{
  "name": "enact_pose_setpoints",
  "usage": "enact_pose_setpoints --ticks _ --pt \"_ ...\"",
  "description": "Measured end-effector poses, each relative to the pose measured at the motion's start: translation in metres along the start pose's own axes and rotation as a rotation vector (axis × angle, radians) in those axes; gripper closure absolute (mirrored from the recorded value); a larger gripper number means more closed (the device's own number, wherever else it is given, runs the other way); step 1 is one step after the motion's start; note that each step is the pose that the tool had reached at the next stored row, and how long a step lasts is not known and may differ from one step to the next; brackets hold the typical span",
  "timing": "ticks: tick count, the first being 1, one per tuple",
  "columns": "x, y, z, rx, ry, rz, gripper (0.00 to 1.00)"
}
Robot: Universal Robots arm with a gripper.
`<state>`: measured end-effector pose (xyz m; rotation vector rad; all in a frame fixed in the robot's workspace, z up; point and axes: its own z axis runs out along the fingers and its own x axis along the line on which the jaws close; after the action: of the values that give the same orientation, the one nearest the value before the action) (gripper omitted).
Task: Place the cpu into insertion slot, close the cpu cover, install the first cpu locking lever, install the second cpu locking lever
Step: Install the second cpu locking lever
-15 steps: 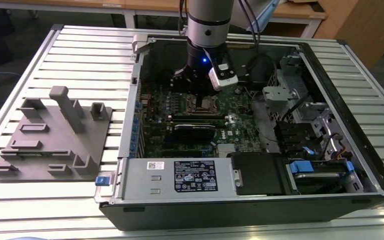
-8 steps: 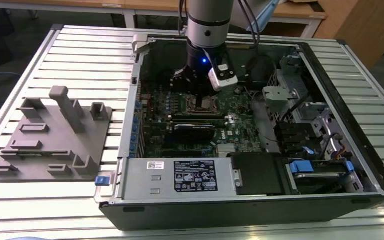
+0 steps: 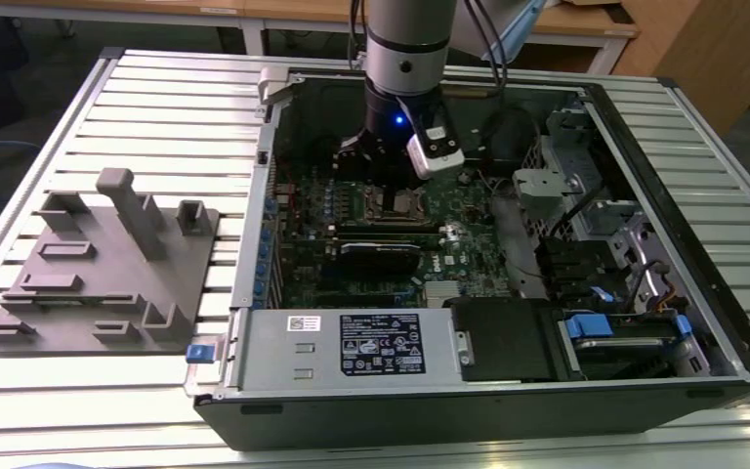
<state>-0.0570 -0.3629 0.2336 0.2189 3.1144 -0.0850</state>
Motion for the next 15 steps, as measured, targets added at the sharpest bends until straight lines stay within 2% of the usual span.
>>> enact_pose_setpoints --ticks 7,15 --pt "0.0000 -0.0001 0.0003 0.0005 0.0002 0.000 0.90" --pt "0.0004 0.0001 0.0039 0.0006 0.0002 0.000 0.90"
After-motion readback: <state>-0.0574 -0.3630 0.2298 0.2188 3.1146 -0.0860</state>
